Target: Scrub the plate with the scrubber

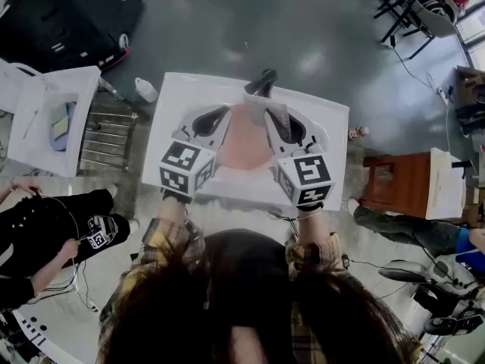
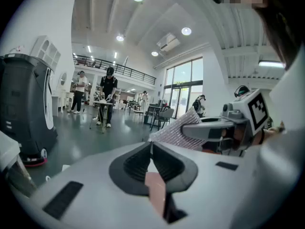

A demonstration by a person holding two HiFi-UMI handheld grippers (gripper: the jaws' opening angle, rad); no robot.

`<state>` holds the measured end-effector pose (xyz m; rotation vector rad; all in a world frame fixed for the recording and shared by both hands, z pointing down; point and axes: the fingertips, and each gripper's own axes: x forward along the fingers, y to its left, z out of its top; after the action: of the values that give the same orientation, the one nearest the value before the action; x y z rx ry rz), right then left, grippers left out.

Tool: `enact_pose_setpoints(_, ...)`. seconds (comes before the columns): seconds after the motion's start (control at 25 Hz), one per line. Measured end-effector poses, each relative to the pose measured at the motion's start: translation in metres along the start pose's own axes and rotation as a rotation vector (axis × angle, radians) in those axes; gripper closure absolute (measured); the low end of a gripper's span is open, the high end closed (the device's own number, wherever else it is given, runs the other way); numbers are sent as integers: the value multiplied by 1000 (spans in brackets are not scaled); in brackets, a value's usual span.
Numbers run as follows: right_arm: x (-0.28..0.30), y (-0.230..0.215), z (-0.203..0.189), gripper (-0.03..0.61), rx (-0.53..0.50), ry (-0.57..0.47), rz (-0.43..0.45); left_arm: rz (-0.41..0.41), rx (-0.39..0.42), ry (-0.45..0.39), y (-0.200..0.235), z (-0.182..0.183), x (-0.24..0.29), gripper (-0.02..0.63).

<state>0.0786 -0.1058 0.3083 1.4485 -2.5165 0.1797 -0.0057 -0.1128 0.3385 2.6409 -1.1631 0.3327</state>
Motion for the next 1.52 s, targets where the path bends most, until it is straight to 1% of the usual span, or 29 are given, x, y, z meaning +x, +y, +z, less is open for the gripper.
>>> enact_pose_setpoints(0.12, -11, 1, 13, 492, 44, -55, 11, -41, 8, -37, -12, 17, -7, 588)
enact_pose_setpoints(0.24, -18, 4, 24, 492, 47, -87, 26, -68, 0, -83, -20, 33, -12, 591)
enact_pose_setpoints(0.4, -26, 5, 34, 492, 55, -114, 57, -89, 12, -131, -30, 50, -18, 591)
enact_pose_setpoints(0.6, -31, 3, 42, 492, 69, -137, 63, -102, 42, -163, -35, 62, -23, 594)
enact_pose_setpoints(0.84, -31, 3, 47, 492, 61, -144, 63, -119, 44, -176, -37, 67, -23, 595)
enact_pose_setpoints(1.2, -29, 3, 44, 492, 56, -123, 62, -149, 36, -172, -41, 71, -23, 595)
enact_pose_setpoints(1.52, -30, 8, 49, 493, 40, -125, 74, -154, 35, -171, -45, 71, -24, 595)
